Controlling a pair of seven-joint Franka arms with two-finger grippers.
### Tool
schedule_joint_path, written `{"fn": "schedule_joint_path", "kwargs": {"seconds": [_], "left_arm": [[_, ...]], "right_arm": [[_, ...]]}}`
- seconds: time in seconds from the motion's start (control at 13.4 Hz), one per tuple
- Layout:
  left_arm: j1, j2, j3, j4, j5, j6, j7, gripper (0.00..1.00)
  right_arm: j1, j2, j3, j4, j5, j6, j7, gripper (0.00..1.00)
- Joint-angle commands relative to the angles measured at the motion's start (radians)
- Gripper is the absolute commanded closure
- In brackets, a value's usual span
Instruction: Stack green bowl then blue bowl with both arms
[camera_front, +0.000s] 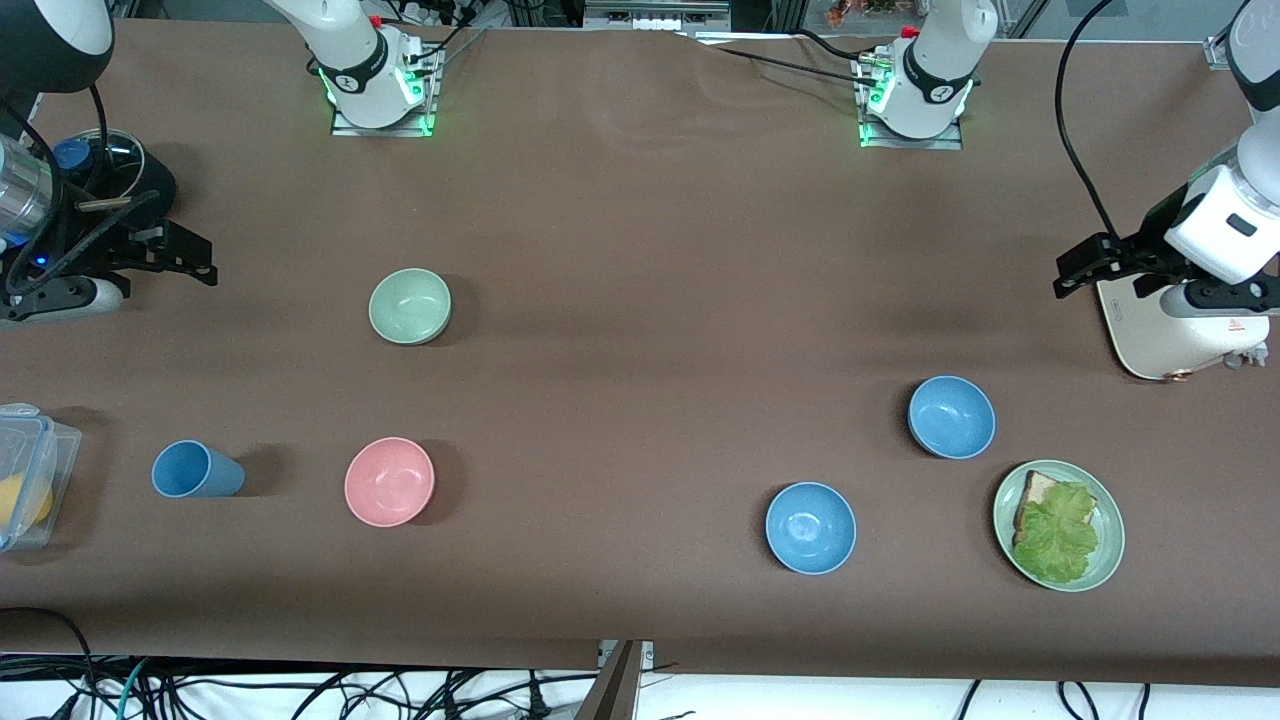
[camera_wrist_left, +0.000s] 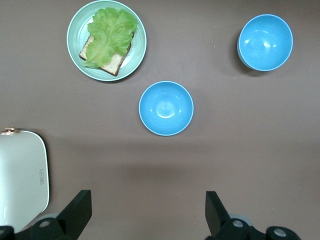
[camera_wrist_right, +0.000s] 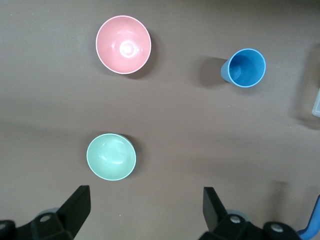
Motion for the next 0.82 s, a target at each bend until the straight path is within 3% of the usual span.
{"fn": "schedule_joint_path", "kwargs": {"seconds": [0.0,0.75], "left_arm": [[-0.025,-0.011,0.016,-0.01,-0.009,0.013,0.013,0.0],[-0.027,0.003,0.005,0.007,0.084,-0.013,0.003,0.0]], "right_arm": [[-0.004,-0.006,0.005,0.002,-0.015,-0.006,-0.002,0.01],[-0.004,-0.005,0.005,0.006,-0.015,-0.016,-0.006,0.01]]}}
